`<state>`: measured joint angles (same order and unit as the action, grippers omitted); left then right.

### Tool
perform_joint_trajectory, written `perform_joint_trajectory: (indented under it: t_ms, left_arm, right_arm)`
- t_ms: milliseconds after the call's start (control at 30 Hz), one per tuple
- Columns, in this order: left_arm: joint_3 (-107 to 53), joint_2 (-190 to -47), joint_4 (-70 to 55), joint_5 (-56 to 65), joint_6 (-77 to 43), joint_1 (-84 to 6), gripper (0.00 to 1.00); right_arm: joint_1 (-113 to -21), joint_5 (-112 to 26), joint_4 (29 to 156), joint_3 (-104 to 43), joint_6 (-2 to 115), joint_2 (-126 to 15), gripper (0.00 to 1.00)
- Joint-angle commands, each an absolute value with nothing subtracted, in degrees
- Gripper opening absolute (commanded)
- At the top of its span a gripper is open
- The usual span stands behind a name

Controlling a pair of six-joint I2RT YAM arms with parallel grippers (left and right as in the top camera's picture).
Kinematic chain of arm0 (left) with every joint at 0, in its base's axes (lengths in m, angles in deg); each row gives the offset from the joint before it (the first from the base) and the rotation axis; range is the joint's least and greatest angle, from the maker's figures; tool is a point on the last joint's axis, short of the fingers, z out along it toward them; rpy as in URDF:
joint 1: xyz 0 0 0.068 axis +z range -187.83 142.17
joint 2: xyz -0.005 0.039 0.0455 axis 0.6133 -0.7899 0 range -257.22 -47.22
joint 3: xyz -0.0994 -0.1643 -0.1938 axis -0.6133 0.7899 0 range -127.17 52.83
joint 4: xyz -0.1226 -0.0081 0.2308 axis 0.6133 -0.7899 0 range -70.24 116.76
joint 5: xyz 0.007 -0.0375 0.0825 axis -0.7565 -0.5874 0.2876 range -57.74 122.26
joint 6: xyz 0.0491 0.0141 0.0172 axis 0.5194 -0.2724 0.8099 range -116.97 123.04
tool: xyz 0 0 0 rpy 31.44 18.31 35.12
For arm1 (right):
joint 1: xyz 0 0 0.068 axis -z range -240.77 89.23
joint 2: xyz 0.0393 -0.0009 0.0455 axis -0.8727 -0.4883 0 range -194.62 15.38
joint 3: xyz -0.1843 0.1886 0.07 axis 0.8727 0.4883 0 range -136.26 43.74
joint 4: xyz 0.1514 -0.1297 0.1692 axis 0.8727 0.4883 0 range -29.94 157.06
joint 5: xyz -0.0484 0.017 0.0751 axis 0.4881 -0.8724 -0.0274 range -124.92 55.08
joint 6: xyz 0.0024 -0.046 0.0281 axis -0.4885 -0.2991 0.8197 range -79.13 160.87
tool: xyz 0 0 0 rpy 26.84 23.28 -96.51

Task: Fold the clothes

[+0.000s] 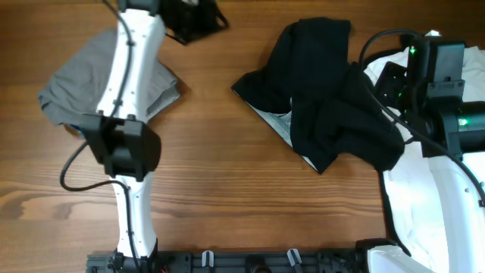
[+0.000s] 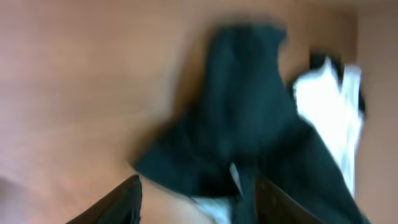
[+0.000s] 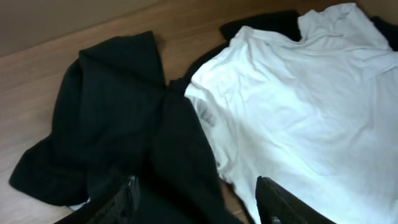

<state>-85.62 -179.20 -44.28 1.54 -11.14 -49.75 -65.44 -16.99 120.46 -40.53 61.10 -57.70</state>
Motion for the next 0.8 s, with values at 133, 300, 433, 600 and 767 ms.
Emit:
perform_joint_trajectory:
  t_ms: [133, 300, 433, 600, 767]
  left_arm:
    - [-79.3, -180.34, -50.01, 3.42, -7.71, -63.3, 0.67]
    - [-71.28, -181.93, -41.59, 10.78, -14.72, -70.82, 0.13]
    - [-63.41, -182.19, -28.41, 18.52, -25.28, -74.08, 0.04]
    - [-53.69, -182.48, -18.69, 18.65, -29.22, -74.16, 0.04]
    - [-49.53, -184.62, -17.29, 25.84, -33.08, -70.8, 0.04]
  right_arm:
    - [-63.23, -12.46, 119.15, -41.05, 64.01, -57.59, 0.72]
    - [-61.37, -15.74, 119.48, -41.05, 63.92, -57.62, 0.73]
    - [-61.4, -16.26, 119.96, -41.05, 63.98, -57.7, 0.73]
    - [-61.4, -16.77, 120.9, -41.05, 63.74, -57.72, 0.73]
    - [-61.37, -16.85, 121.05, -41.05, 64.01, -57.72, 0.73]
